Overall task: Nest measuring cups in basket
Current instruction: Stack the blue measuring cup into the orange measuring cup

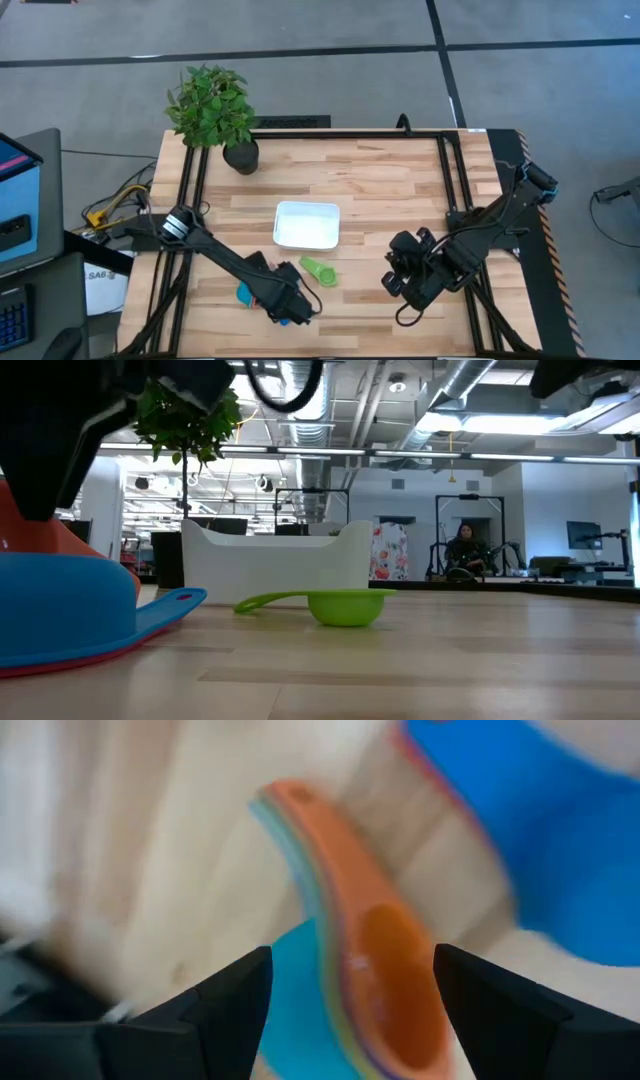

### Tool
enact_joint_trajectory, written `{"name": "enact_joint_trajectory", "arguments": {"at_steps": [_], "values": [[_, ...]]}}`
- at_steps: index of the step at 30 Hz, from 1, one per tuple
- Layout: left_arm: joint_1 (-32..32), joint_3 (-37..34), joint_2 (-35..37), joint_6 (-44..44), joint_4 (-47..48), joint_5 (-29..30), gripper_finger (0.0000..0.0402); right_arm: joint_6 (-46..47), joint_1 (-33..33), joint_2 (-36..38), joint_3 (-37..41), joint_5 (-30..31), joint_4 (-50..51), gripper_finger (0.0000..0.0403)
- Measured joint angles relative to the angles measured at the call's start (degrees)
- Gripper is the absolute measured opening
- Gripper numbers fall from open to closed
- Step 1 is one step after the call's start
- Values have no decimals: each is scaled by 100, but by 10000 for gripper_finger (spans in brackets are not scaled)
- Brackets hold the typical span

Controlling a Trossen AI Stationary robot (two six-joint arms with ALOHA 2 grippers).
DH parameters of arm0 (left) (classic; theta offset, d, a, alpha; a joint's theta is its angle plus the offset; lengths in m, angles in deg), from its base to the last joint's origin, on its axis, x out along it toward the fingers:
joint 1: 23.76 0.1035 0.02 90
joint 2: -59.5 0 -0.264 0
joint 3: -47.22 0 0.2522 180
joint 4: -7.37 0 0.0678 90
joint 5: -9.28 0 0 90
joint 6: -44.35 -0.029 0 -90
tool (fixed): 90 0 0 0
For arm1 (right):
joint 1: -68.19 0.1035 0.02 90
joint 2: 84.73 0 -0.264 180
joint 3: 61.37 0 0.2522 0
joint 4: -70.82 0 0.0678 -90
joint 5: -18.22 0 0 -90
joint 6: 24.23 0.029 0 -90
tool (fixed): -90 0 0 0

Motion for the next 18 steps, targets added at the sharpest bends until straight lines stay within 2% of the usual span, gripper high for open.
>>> {"name": "enact_joint_trajectory", "arguments": {"at_steps": [4,14,18], "values": [[24,0,0,50,379,2,268,-124,0,2,0,-2,34,66],[-146,-349,4,65,299,-62,268,-255,0,0,0,-62,73,66],[-222,-417,4,108,417,-35,252,-265,0,0,0,-74,74,66]]}}
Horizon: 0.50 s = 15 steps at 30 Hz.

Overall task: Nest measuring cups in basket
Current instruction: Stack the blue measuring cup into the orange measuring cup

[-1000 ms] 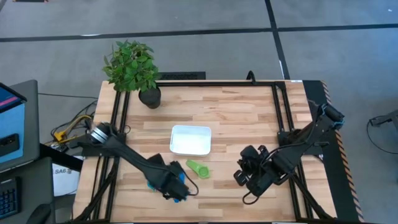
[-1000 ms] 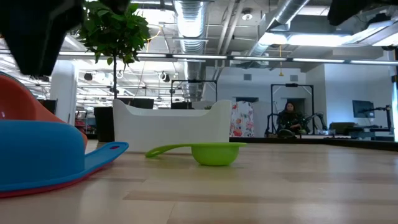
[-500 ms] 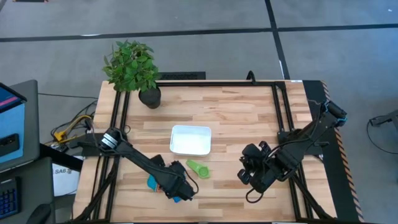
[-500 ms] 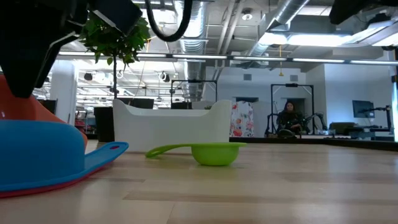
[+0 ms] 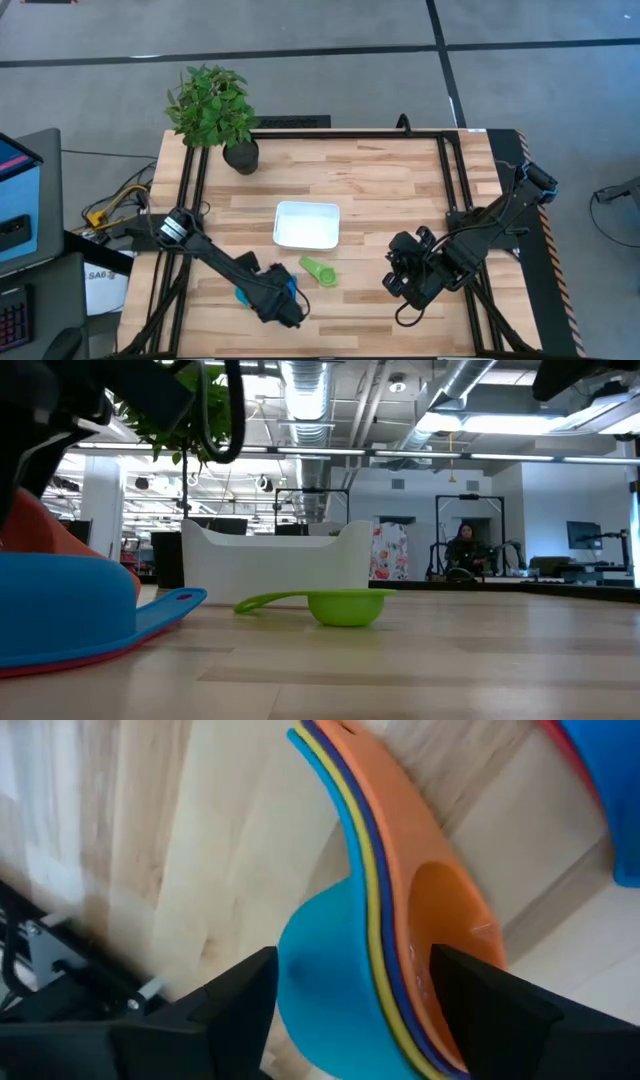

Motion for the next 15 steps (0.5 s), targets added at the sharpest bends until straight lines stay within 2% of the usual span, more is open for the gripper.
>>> {"name": "enact_joint_trajectory", "arguments": {"at_steps": [3,15], "values": [[-12,0,2,29,-7,26,219,-12,0,0,-2,0,15,66],[-21,2,3,66,-146,191,34,12,0,0,-4,-45,133,66]]}}
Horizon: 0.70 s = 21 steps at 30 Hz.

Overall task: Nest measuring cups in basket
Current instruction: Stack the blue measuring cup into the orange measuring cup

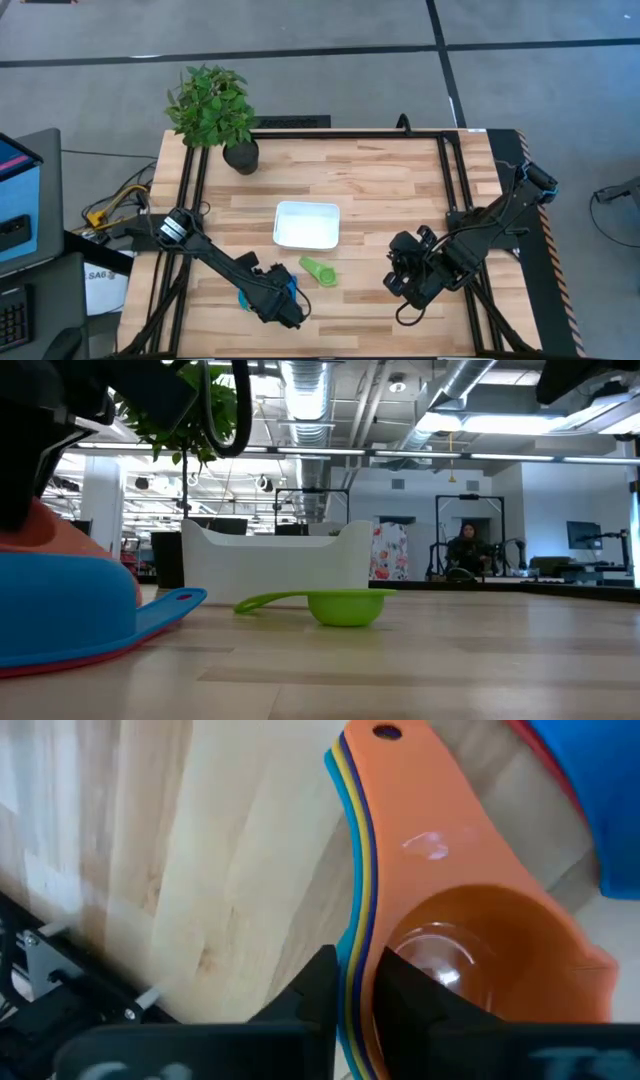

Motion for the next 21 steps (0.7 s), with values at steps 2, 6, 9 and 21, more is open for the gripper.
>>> {"name": "enact_joint_trajectory", "arguments": {"at_steps": [2,6,9,21], "values": [[-12,2,4,88,19,144,26,2,0,0,0,-94,0,66],[-69,2,4,408,20,462,34,15,2,0,0,-283,-2,65],[-131,0,4,665,5,548,71,44,2,0,0,-332,-8,66],[-690,0,4,1944,118,688,71,186,11,0,-2,-587,-505,65]]}}
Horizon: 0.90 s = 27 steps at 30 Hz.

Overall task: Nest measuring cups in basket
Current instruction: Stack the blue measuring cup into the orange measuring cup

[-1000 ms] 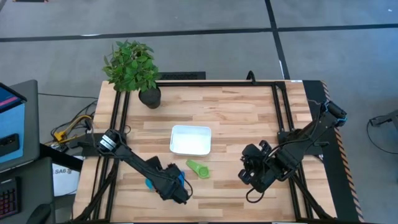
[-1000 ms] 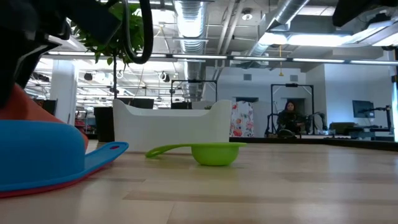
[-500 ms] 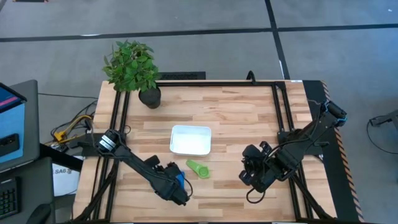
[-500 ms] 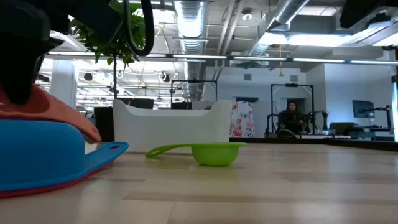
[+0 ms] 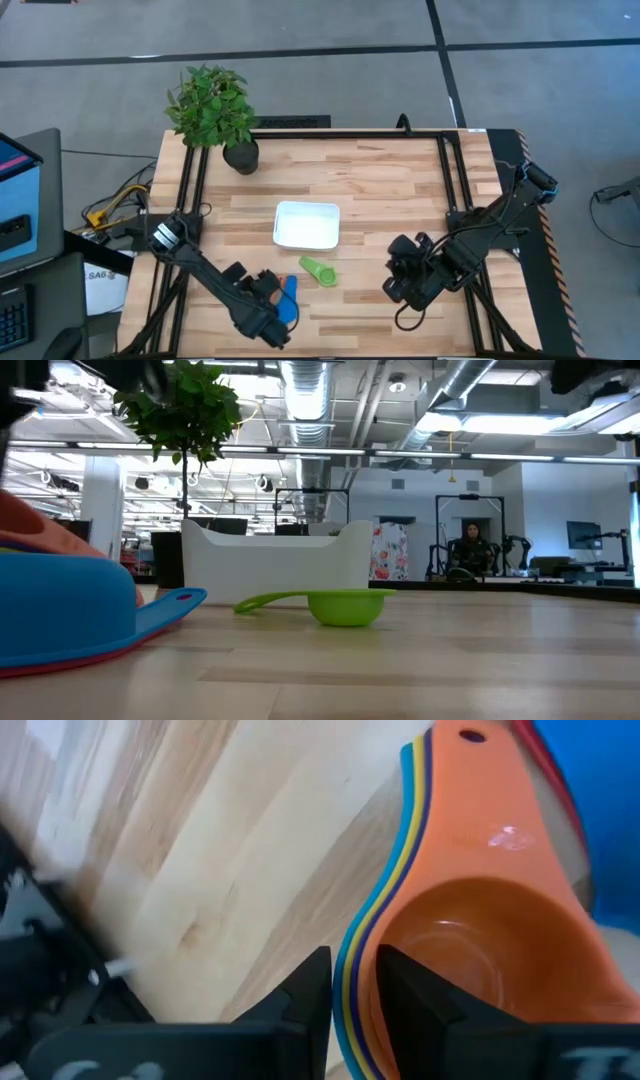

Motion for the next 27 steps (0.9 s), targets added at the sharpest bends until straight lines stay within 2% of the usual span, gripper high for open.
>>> {"name": "enact_joint_trajectory", "arguments": {"at_steps": [6,15,21,27], "values": [[-322,0,0,1101,70,21,61,-184,0,0,0,0,-589,65],[-861,-1,0,2769,423,-59,64,-243,-1,0,0,-23,-912,66],[-1054,-2,11,3350,413,-60,90,-673,-124,-5,0,-142,-1520,74],[-1080,-2,168,3617,416,209,123,-1479,-440,-166,-11,-337,-2786,102]]}}
